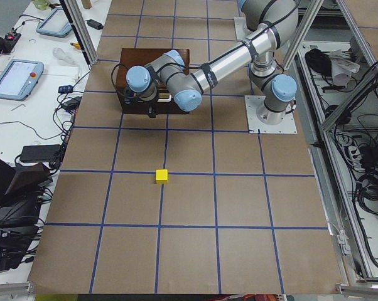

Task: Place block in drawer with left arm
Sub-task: 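Lower the left gripper beside the white drawer handle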

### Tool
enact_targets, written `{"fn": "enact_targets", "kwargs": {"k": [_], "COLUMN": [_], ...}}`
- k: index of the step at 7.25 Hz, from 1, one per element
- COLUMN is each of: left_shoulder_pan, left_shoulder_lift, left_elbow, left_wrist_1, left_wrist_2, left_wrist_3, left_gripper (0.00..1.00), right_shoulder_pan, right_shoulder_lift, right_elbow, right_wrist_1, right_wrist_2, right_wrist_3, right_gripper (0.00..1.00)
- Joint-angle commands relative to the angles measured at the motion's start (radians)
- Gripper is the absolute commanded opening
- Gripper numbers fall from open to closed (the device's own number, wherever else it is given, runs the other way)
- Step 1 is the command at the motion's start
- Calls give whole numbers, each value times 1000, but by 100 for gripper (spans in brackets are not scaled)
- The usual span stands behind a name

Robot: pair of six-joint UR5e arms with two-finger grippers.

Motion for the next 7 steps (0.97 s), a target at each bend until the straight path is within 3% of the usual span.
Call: {"fn": "enact_targets", "kwargs": {"k": [1, 7], "left_shoulder_pan": [-16, -18], "left_shoulder_lift": [-10, -44], "left_elbow": [-5, -4], "left_wrist_1": [26, 28], "left_wrist_2": [17, 4], "left_wrist_3": [-33, -68], "left_gripper": [100, 100], "right_shoulder_pan": [0, 0], "right_shoulder_lift": [-2, 0], "right_elbow": [0, 0], "right_wrist_1": [0, 0], "right_wrist_2": [1, 2], "right_wrist_3": [0, 0], "right_gripper": [100, 100]}}
